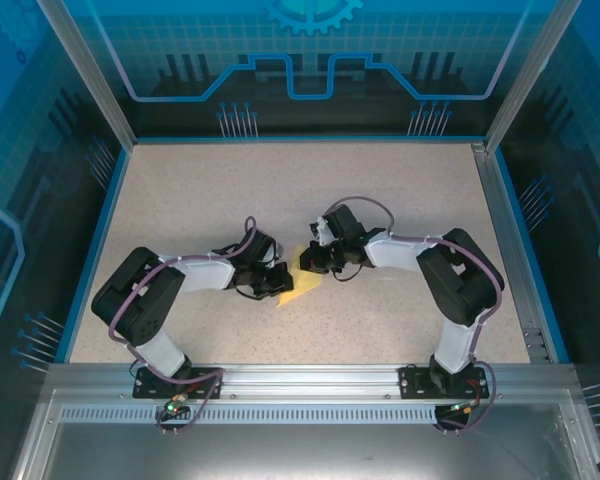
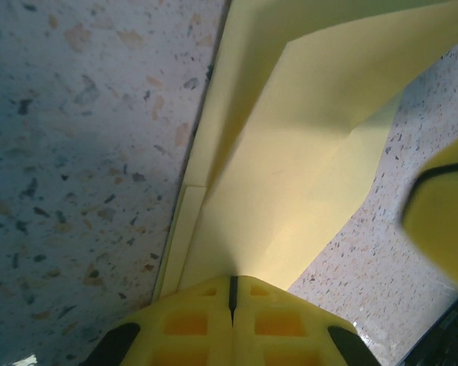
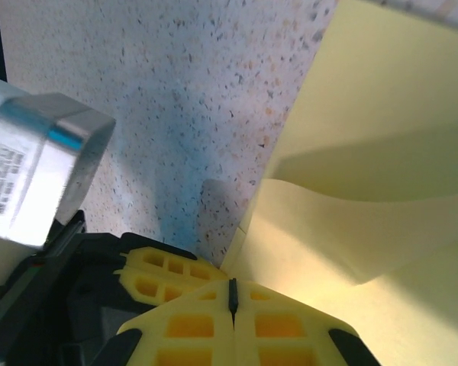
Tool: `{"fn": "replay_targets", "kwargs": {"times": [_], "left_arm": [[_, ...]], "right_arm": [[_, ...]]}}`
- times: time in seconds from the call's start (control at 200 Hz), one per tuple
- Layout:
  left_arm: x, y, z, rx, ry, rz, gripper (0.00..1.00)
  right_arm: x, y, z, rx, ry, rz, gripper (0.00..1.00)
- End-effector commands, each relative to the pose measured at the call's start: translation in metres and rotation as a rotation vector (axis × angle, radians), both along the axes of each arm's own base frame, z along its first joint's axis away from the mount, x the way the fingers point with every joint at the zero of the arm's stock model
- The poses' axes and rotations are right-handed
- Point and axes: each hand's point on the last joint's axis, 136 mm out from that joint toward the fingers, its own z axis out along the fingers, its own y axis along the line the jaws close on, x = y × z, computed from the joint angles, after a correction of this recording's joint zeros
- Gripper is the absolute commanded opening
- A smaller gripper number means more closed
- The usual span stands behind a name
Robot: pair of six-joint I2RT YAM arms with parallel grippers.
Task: Fold a paper plane with a square sheet of paper (pick it up from the middle)
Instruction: Fourth fold the wing at the center of the table.
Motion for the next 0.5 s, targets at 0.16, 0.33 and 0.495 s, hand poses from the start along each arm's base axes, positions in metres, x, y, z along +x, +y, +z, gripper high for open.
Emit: {"fn": "replay_targets", "kwargs": {"times": [0.16, 0.33, 0.495], "left_arm": [[-0.021, 0.034, -0.035, 0.179, 0.082, 0.024, 0.05], [-0.021, 0.035, -0.035, 0.184, 0.082, 0.023, 0.05], [-0.022, 0.035, -0.035, 0.184, 0.079, 0.02, 0.05]], "right_arm": [[-0.011, 0.009, -0.025, -0.011, 0.052, 0.031, 0.04], [-0.011, 0.01, -0.024, -0.016, 0.047, 0.036, 0.04], [-0.011, 0.007, -0.021, -0.034, 0.035, 0.039, 0.04]]}}
